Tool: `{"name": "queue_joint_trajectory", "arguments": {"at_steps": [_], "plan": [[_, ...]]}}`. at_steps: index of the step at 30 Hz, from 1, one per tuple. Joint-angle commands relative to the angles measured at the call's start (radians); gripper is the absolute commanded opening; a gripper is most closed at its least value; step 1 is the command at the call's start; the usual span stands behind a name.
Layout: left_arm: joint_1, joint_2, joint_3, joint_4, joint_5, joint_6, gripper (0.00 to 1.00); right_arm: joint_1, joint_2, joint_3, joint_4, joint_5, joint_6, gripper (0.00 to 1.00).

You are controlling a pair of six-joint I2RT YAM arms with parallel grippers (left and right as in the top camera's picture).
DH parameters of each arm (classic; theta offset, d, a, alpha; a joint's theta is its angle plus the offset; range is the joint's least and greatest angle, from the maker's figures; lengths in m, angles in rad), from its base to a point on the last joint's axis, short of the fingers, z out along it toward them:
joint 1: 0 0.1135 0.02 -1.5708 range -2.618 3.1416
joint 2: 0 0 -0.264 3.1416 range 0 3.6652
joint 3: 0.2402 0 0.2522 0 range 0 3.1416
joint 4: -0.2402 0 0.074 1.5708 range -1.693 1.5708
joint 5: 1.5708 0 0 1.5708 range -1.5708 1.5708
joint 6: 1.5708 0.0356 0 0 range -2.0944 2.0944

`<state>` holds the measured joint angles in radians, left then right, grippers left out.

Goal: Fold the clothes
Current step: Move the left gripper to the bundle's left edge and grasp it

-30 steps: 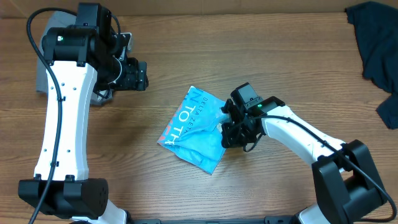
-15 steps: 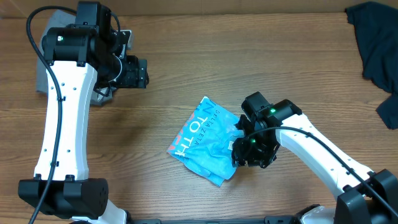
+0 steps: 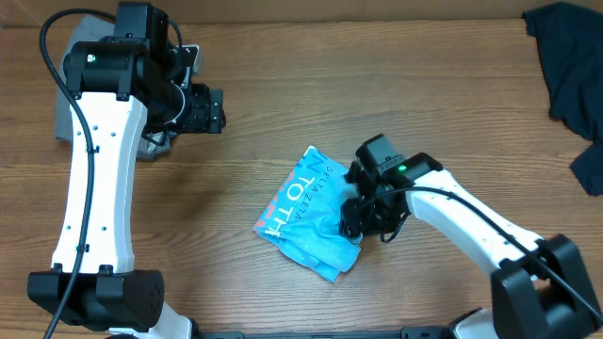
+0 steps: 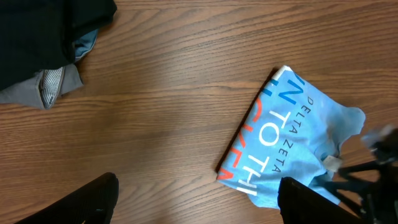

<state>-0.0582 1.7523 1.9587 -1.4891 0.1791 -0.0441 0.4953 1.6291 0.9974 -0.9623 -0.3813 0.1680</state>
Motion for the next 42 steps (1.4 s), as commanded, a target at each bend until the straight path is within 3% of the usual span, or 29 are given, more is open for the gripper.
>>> {"name": "queue_joint_trajectory", "arguments": {"at_steps": [1,4,10,17,19,21,23,28,30,34,38,42], "plan": [[-0.001,0.000,0.007,0.002,-0.006,0.023,0.84,0.028,0.011,-0.016,0.000,-0.182,-0.129,0.33],[-0.001,0.000,0.007,-0.002,-0.006,0.023,0.84,0.048,0.003,-0.014,-0.053,-0.249,-0.184,0.04],[-0.001,0.000,0.007,-0.004,-0.006,0.023,0.84,0.049,-0.049,-0.014,-0.216,-0.238,-0.172,0.04],[-0.001,0.000,0.007,0.006,-0.006,0.023,0.85,0.049,-0.064,-0.017,-0.353,-0.119,0.031,0.04],[-0.001,0.000,0.007,0.010,-0.006,0.023,0.85,0.049,-0.064,-0.019,-0.353,-0.095,0.047,0.21],[-0.001,0.001,0.007,0.006,-0.006,0.023,0.85,0.048,-0.064,-0.026,-0.357,-0.055,0.052,0.24],[-0.001,0.002,0.007,0.000,-0.006,0.023,0.86,0.048,-0.064,-0.030,-0.365,0.026,0.138,0.40],[-0.002,0.016,0.003,-0.028,0.000,0.022,0.86,0.003,-0.064,-0.030,-0.238,0.176,0.333,0.39],[-0.003,0.032,-0.025,-0.038,0.037,0.023,0.87,-0.031,-0.064,-0.030,-0.109,0.068,0.281,0.33],[-0.020,0.058,-0.124,-0.031,0.166,0.042,0.89,-0.043,-0.062,-0.030,0.055,-0.190,0.067,0.33],[-0.064,0.077,-0.275,0.030,0.297,0.086,0.88,-0.043,-0.019,-0.030,0.094,-0.119,0.099,0.29],[-0.116,0.078,-0.452,0.145,0.334,0.073,0.91,-0.053,0.101,-0.030,0.120,-0.110,0.251,0.22]]}}
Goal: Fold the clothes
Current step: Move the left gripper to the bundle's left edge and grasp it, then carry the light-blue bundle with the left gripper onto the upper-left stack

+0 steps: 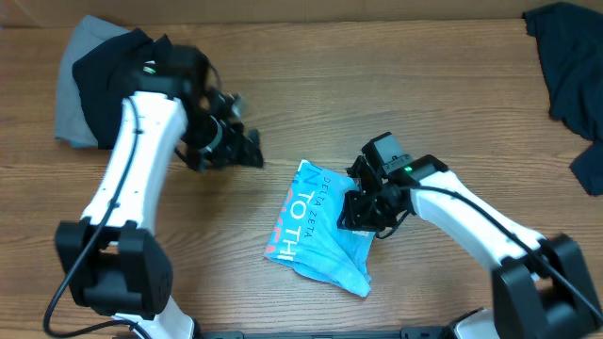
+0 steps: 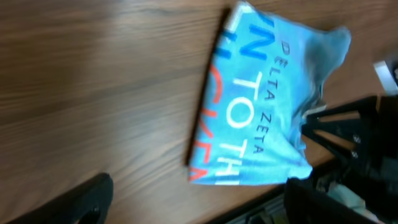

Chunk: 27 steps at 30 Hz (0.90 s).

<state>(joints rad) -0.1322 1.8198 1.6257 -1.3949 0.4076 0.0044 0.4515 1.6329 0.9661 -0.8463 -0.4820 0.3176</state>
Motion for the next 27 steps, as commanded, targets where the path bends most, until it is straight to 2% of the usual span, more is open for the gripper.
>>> {"name": "queue_joint_trajectory", "arguments": {"at_steps": [1,3,6,8,12,15,20,27], "plan": [[-0.053,0.011,-0.162,0.080,0.112,0.015,0.91,-0.015,0.133,0.002,-0.007,-0.009,0.148,0.21],[-0.067,0.011,-0.233,0.140,0.116,-0.008,0.93,-0.031,0.180,0.002,-0.040,-0.008,0.211,0.20],[-0.077,0.011,-0.324,0.222,0.118,-0.055,1.00,-0.057,0.202,0.002,-0.055,0.000,0.236,0.19],[-0.078,0.011,-0.380,0.276,0.126,-0.081,1.00,-0.072,0.202,0.002,-0.058,0.010,0.256,0.19],[-0.078,0.012,-0.502,0.434,0.250,-0.129,1.00,-0.081,0.202,0.002,-0.060,0.010,0.251,0.19],[-0.080,0.022,-0.579,0.556,0.316,-0.219,1.00,-0.081,0.202,0.002,-0.059,0.010,0.251,0.19],[-0.130,0.076,-0.627,0.695,0.365,-0.385,1.00,-0.080,0.202,0.002,-0.052,-0.003,0.232,0.19],[-0.282,0.205,-0.627,0.868,0.428,-0.578,1.00,-0.080,0.202,0.002,-0.048,-0.006,0.225,0.19]]}}
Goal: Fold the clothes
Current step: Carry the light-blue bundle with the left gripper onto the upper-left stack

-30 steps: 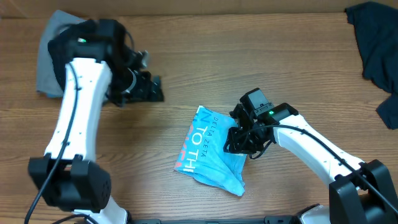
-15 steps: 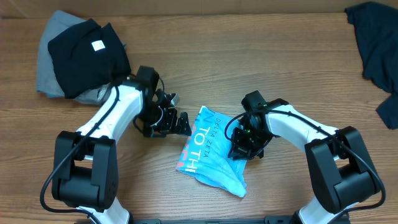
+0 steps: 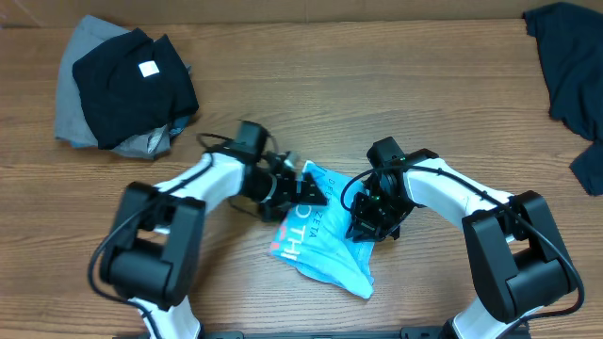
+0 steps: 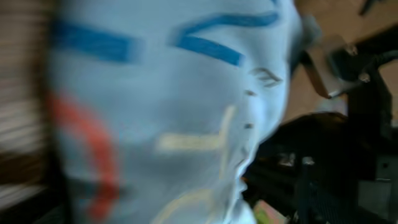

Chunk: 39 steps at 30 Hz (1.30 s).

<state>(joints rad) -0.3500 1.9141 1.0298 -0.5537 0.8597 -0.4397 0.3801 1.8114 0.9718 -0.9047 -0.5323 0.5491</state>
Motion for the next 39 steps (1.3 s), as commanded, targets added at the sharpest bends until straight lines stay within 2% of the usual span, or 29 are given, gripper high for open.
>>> {"name": "queue_joint_trajectory", "arguments": {"at_steps": [1,3,4,5,7,8,11,16,22,26,30,36,37,38,39], "plan": [[-0.081,0.130,-0.031,0.035,-0.016,-0.149,1.00,-0.008,0.024,-0.004,0.010,0.045,-0.006,0.19],[-0.101,0.157,-0.031,0.034,-0.010,-0.152,0.98,-0.008,0.024,-0.004,0.010,0.045,-0.006,0.19],[-0.109,0.171,-0.031,0.035,0.000,-0.152,0.89,-0.008,0.024,-0.004,0.010,0.045,-0.006,0.19],[-0.111,0.187,-0.031,0.044,0.011,-0.153,0.66,-0.008,0.024,-0.004,0.010,0.045,-0.006,0.19],[-0.108,0.192,-0.031,0.069,0.031,-0.152,0.32,-0.008,0.023,-0.004,0.010,0.044,-0.006,0.19],[-0.106,0.191,-0.031,0.081,0.032,-0.151,0.21,-0.008,0.021,-0.004,0.010,0.044,-0.006,0.19],[-0.096,0.182,-0.020,0.091,0.037,-0.108,0.04,-0.011,0.007,0.001,0.003,0.045,-0.011,0.18],[-0.035,0.133,0.035,0.038,0.032,-0.010,0.04,-0.049,-0.082,0.057,-0.089,0.061,-0.060,0.18],[0.139,0.005,0.254,-0.174,0.066,0.112,0.04,-0.140,-0.246,0.169,-0.224,0.072,-0.117,0.22],[0.285,-0.026,0.470,-0.198,0.130,0.110,0.04,-0.177,-0.320,0.213,-0.234,0.072,-0.120,0.23],[0.437,-0.023,0.630,-0.134,0.066,0.061,0.04,-0.181,-0.349,0.219,-0.231,0.071,-0.119,0.24],[0.727,-0.020,0.690,-0.050,-0.005,-0.026,0.04,-0.179,-0.349,0.219,-0.257,0.072,-0.119,0.24],[0.766,-0.014,0.690,-0.057,-0.023,-0.026,0.17,-0.179,-0.349,0.219,-0.257,0.071,-0.119,0.24],[0.807,-0.006,0.690,-0.071,-0.040,-0.025,0.41,-0.179,-0.349,0.219,-0.256,0.071,-0.119,0.24],[0.843,0.006,0.690,-0.088,-0.063,-0.024,0.57,-0.179,-0.349,0.219,-0.257,0.071,-0.119,0.24]]}}
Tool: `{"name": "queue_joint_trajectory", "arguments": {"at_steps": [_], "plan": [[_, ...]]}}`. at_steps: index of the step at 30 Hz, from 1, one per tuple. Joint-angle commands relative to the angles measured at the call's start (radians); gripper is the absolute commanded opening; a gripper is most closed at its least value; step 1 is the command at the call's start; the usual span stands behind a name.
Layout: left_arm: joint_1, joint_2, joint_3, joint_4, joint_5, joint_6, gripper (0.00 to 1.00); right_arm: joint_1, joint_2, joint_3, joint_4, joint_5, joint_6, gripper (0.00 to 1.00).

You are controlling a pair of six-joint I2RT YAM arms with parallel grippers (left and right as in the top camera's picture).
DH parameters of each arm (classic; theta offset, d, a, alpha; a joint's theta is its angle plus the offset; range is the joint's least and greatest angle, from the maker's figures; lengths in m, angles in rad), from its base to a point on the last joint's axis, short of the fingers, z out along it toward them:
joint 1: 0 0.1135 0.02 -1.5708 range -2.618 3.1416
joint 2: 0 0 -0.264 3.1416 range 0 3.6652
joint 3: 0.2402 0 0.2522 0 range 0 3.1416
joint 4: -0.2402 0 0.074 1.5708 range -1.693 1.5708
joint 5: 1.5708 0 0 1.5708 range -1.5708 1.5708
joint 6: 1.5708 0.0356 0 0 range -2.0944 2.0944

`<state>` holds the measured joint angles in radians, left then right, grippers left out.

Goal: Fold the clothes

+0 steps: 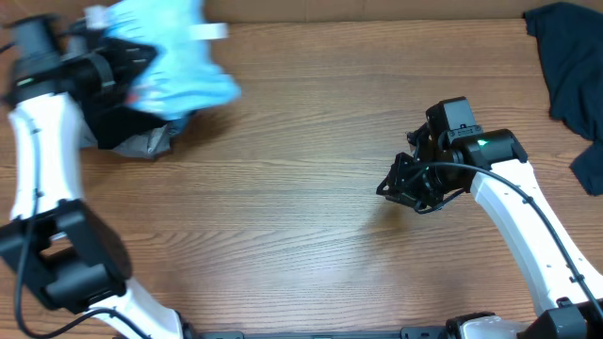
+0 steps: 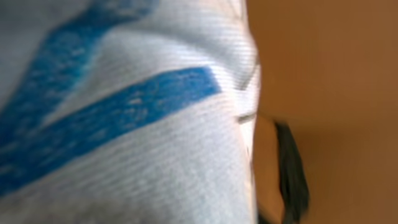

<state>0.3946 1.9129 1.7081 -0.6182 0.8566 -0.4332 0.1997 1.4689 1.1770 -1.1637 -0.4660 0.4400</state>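
Note:
The folded light blue shirt (image 1: 179,66), printed in blue and red, hangs blurred at the far left over the pile of folded dark and grey clothes (image 1: 132,137). My left gripper (image 1: 141,58) is shut on it. In the left wrist view the shirt's fabric (image 2: 124,124) fills nearly the whole frame and hides the fingers. My right gripper (image 1: 398,196) hovers over bare wood right of centre, its fingers apart with nothing between them.
A crumpled dark navy garment (image 1: 568,66) lies at the far right corner, running off the frame. The wooden table (image 1: 301,141) spreads between the two arms. A dark edge (image 2: 289,168) shows beside the fabric in the left wrist view.
The blue shirt has left the table's middle and is now held at the far left over the clothes pile. My right gripper has drawn back to the right, off the shirt.
The left arm stood by the pile while the right gripper pressed the blue shirt's right edge mid-table. Then the left gripper was nearer the shirt, then at its left edge. Now the left gripper holds the shirt above the pile and the right one is free.

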Motion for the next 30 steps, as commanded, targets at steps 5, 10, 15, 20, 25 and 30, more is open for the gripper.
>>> {"name": "queue_joint_trajectory", "arguments": {"at_steps": [5,10,15,20,25,30], "plan": [[0.237,0.066,0.011,-0.103,-0.126,0.000,1.00,0.001,-0.008,0.014,-0.006,0.005,-0.010,0.24],[0.387,0.054,0.012,-0.168,-0.029,0.018,1.00,0.001,-0.009,0.014,-0.024,0.005,-0.022,0.25],[0.451,0.037,0.012,-0.213,-0.027,0.104,1.00,0.001,-0.010,0.015,-0.016,0.019,-0.051,0.29],[0.442,0.034,0.012,-0.373,-0.028,0.274,1.00,0.001,-0.011,0.015,-0.016,0.025,-0.059,0.29],[0.402,-0.045,0.020,-0.500,-0.100,0.467,1.00,0.001,-0.053,0.043,-0.003,0.034,-0.126,0.29],[0.309,-0.193,0.029,-0.423,-0.253,0.545,1.00,0.001,-0.116,0.150,0.000,0.095,-0.127,0.33]]}}
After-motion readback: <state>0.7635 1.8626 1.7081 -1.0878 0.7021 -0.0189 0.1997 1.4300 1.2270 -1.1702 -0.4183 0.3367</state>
